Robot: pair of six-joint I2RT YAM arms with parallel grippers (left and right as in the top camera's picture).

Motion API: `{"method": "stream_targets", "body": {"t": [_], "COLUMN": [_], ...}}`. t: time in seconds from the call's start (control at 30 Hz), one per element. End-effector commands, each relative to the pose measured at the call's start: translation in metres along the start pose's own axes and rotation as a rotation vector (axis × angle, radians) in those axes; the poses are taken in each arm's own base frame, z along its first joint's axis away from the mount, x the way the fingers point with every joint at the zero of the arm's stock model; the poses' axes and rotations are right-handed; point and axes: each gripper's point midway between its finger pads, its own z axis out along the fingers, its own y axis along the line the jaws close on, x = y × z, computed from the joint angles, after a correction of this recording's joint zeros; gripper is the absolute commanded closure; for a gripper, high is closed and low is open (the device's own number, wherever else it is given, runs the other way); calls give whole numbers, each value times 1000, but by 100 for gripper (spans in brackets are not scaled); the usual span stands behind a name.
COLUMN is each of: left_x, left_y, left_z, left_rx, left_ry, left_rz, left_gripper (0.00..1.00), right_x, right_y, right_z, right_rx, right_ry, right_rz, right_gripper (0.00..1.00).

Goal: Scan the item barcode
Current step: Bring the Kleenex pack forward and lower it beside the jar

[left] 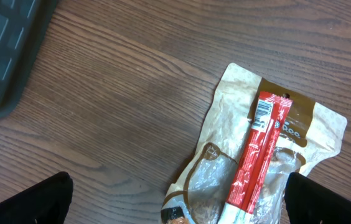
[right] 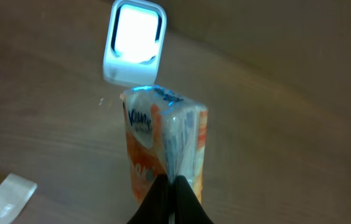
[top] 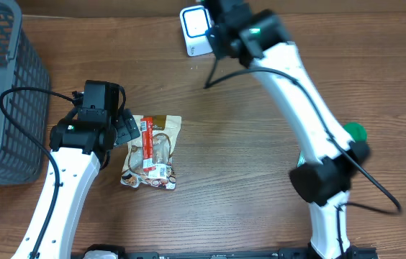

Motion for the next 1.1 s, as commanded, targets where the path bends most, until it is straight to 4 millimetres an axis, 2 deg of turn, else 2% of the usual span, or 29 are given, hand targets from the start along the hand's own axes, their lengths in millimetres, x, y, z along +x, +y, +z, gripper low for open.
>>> {"method": "stream_targets", "body": {"t": [0.0, 0.1, 0.27, 0.43, 0.57, 0.77, 0.93, 1.07], "left_x": [-7, -7, -7, -7, -7, -7, -7, -7], "left_y": [0, 0, 0, 0, 0, 0, 0, 0], "left_z": [-5, -5, -5, -5, -5, -5, -5, -5], "left_rx": [-2, -2, -2, -2, -2, -2, -2, -2], "left_ry": [-24, -24, -24, -24, -24, -24, -24, -24], "left_rz": [-2, -2, -2, -2, -2, -2, -2, -2], "left_gripper": [0, 0, 0, 0, 0, 1, 0, 0], "right_x": [41, 78, 125, 143, 156, 176, 194, 213], "right_y": [-4, -19, -42, -56, -55, -60, -74, -88], "right_z": [9, 15, 19, 26, 27, 1, -37, -59], "right_rx": [-96, -87, -87, -97, -134, -97, -62, -34], "right_ry": [189, 343, 540, 605, 653, 674, 643, 623], "right_rz": [230, 337, 420, 481, 512, 498, 521, 581], "right_gripper": [96, 96, 96, 96, 96, 96, 96, 96]}}
